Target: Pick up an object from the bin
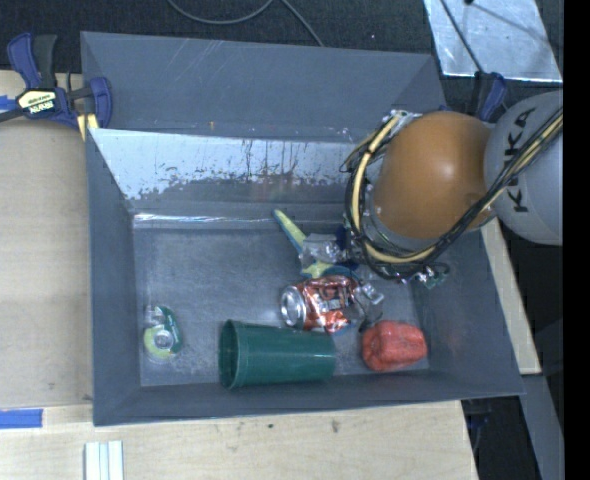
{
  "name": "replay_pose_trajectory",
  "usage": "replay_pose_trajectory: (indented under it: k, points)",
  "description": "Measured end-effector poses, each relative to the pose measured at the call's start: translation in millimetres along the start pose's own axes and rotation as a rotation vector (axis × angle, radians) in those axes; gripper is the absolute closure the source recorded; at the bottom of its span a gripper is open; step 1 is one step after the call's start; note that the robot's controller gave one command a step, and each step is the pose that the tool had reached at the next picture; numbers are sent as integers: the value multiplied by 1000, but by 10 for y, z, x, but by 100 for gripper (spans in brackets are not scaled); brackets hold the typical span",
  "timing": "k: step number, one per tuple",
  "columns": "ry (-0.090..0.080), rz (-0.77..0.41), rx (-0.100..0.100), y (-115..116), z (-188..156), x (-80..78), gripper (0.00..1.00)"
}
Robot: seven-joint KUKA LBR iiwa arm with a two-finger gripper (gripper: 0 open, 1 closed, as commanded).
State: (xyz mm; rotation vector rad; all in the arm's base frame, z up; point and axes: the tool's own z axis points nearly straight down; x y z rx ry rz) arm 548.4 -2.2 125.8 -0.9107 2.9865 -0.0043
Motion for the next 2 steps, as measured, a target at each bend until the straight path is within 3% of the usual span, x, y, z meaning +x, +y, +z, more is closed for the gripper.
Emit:
replay_pose_trajectory:
  k: [1,2]
  points:
    - [-3,57,3,-18,100,-79,0]
    - [-3,-196,0,169,323,-322,100]
